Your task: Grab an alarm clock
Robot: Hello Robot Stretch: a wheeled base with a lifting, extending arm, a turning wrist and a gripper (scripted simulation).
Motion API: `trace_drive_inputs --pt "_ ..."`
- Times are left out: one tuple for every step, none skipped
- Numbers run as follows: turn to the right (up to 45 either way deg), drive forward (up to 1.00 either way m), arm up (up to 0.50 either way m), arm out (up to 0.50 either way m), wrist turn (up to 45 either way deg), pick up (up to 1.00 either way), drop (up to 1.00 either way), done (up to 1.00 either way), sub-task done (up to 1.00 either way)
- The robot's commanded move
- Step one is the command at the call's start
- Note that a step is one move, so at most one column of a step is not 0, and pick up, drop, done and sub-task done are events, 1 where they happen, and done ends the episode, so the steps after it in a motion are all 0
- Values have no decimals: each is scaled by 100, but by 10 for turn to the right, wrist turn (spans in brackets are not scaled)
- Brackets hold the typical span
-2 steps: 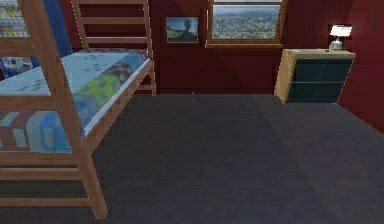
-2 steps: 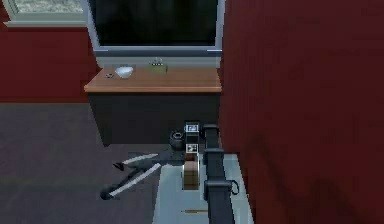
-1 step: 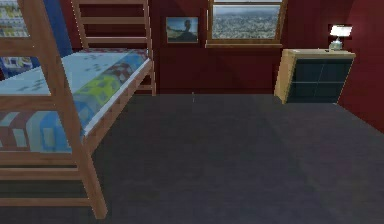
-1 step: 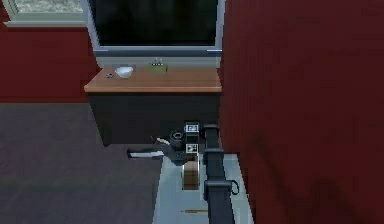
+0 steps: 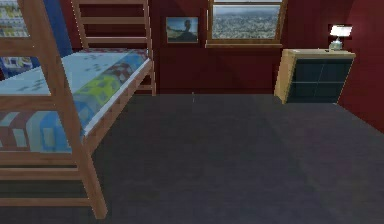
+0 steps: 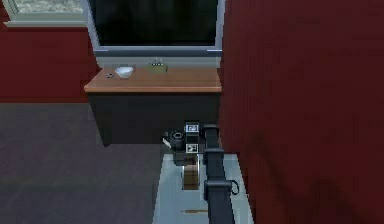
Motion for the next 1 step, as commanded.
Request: trace_drive_inputs --pt "0 0 -30 0 0 0 0 0 0"
